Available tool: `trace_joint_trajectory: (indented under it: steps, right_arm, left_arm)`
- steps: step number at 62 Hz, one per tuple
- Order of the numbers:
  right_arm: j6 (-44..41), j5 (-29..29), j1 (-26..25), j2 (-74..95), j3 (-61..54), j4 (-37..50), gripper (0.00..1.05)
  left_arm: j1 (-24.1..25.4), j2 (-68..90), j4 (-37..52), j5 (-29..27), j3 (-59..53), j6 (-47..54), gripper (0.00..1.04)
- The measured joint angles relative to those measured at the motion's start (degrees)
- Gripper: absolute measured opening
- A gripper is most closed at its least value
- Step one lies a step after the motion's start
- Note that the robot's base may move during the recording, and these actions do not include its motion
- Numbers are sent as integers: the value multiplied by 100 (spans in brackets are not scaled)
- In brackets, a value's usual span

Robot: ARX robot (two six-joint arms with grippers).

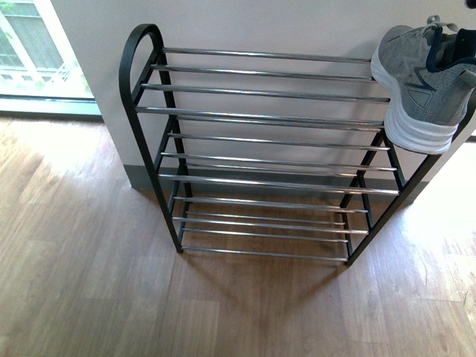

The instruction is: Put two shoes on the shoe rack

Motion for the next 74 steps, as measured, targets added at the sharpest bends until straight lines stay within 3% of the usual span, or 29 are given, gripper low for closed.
trace_joint_trajectory:
  steps: [10, 15, 20, 40, 74]
  right_arm:
    - [-203, -223, -452, -772, -446, 219, 93]
    - [413, -603, -457, -916, -1067, 1781, 80]
    - [852, -688, -413, -1134, -1838, 2782, 62]
    - [1123, -675, -420, -2243, -3305, 3152, 2]
    - [1143, -673, -420, -4111, -4417, 2409, 1]
  left_arm:
    - [0, 0, 0, 4, 2, 0, 2]
    - [0, 0, 0, 9, 2, 0, 2]
    - [0, 0, 0, 9, 0, 0, 2]
    - [0, 0, 0, 9, 0, -2, 2]
    - [0, 0, 0, 2, 0, 0, 2]
